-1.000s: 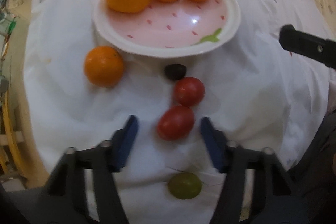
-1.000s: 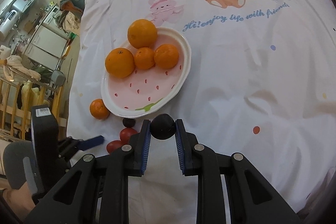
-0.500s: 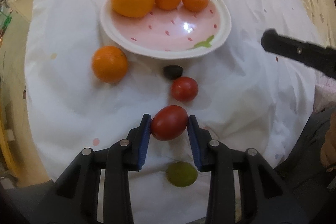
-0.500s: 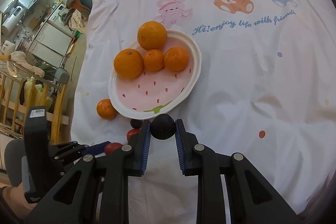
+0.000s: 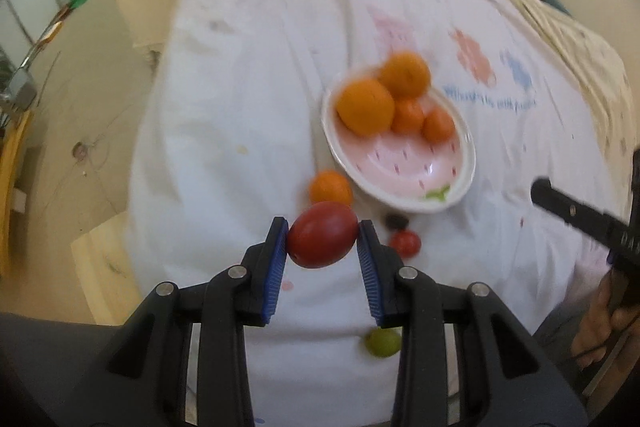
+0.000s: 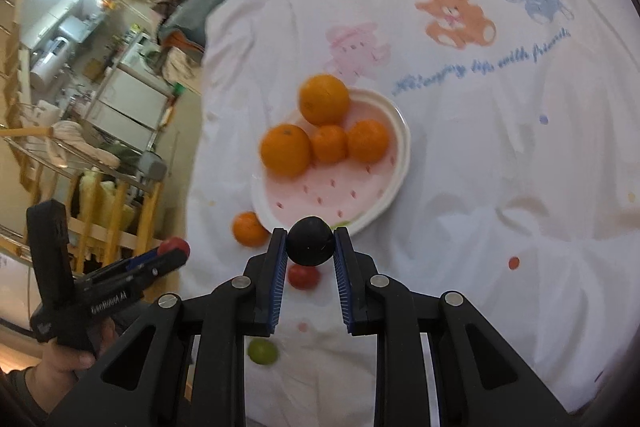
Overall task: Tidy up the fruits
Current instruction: 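Grasp a dark grape with the right tool while the left tool grasps a red tomato, then carry the grape and tomato over the pink plate and release both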
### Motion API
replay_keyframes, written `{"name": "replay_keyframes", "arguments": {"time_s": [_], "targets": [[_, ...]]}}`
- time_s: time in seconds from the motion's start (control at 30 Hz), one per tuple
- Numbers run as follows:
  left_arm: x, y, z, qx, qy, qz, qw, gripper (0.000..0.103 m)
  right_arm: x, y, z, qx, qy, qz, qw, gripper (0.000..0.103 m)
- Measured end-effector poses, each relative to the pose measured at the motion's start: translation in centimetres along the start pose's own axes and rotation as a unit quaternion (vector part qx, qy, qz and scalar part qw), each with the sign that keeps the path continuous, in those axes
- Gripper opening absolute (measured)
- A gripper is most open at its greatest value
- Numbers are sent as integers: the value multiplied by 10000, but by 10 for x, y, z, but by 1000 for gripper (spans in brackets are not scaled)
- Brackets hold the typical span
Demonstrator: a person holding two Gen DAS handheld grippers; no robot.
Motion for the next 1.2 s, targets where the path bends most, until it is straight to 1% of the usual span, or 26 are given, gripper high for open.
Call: {"name": "replay_keyframes", "arguments": {"time_s": [0.13, 0.27, 0.4, 0.5, 0.7, 0.9, 1.0, 1.2], "targets": [[-23, -3, 5, 52, -96, 133, 9999, 31, -12, -6, 0, -50, -6, 164, 9999, 24], [-39, 2, 15, 79, -33, 184, 9998, 31, -27, -7, 6, 5, -70, 289, 9996, 24], [-48, 15, 30, 93, 89, 133, 9998, 31, -46, -5, 16, 68, 0, 354, 9993, 24], [-51, 28, 37, 139, 114, 44, 9998, 31, -55, 2, 24, 148, 26, 317, 9994, 24], [-53, 60, 53, 208, 236, -178, 9993, 31, -61, 30, 36, 372, -46, 39, 9993, 24], [-40, 91, 61, 222, 345, -531, 9977, 31, -55, 55, 41, 479, -84, -297, 9984, 25], [-34, 101, 62, 206, 465, -611, 9968, 31, -51, 66, 44, 495, -44, -454, 9977, 25], [-28, 111, 63, 173, 503, -664, 9964, 31, -36, 86, 45, 590, -115, -794, 9950, 25]]}}
Point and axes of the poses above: each gripper's, at about its wrist camera, not at the fingertips, and y roughly the way its jaws point, z to its right, x to its underside, the point moved 6 cm from there along y, roughly the way its jaws point, and after that the axes turned 11 degrees about z, right-handed, at the moved point
